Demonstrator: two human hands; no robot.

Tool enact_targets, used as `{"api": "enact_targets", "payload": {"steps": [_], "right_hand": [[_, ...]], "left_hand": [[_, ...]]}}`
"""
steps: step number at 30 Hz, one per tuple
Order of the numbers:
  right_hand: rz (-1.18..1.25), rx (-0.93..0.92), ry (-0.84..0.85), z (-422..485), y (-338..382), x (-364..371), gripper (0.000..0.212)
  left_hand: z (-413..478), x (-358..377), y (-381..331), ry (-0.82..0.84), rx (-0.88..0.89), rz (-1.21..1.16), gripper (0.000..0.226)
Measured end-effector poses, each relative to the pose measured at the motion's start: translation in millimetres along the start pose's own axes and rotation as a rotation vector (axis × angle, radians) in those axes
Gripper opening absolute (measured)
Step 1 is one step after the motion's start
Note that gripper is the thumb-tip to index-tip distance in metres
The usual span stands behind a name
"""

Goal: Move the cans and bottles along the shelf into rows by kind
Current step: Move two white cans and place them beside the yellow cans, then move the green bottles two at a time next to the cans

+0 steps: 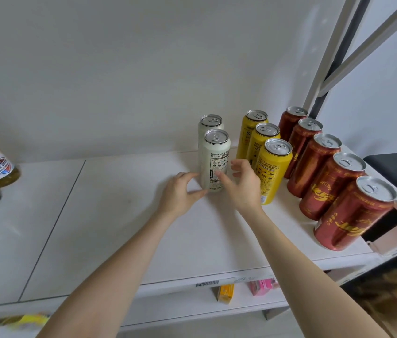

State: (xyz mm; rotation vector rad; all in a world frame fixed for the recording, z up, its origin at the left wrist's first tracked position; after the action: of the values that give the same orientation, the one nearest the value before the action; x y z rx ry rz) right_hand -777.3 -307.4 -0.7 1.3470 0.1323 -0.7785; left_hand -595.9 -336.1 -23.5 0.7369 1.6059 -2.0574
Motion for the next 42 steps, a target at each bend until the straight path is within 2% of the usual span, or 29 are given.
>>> {"api": "enact_targets", "payload": {"steps": [10, 16, 19, 24, 32, 42], "right_hand": [[-0.689, -0.254, 0.02, -78.0, 26.7, -37.6, 0.057], [-0.855, -0.376, -0.002, -135.8, 49.1, -51.8, 0.063], [-0.939, -0.394, 0.045, -162.3, 55.6, -48.8, 0.071], [-1.02, -0.396, 0.158, -207.7, 64.9, -34.2, 0.077], [-1.013, -0.406, 0.188, -258.7, 102.1, 4.8, 0.076], [-0.972, -0.368, 0.227, -317.9, 178.0, 116.1, 0.077]], "left_hand": [[-83.6, -34.6, -11.0, -0.028, 0.144, 0.366, 0.057], [-160.6, -64.2, -19.8, -0.056, 0.163, 0.492, 0.059], [-193.8, -76.0, -19.1, -0.055, 0.16, 0.55, 0.061], [-247.0, -105.0, -4.3, -0.032, 0.086, 0.677, 0.066], [-283.7, -165.2, 38.0, -0.027, 0.033, 0.756, 0.067], [-304.2, -288.4, 134.2, 0.037, -0.004, 0.835, 0.067]]}}
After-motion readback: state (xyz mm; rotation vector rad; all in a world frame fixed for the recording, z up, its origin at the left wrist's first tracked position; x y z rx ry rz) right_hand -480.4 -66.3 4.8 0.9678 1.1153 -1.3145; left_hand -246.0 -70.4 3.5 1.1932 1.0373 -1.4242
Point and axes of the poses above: each hand's wrist, its own z-axis towards the middle knuckle, its own x-axis out of the palm, y = z × x, the point moved 6 cm from there along z, towards the middle knuckle, and after that the axes turned 6 degrees about -z, right-handed, at the moved point
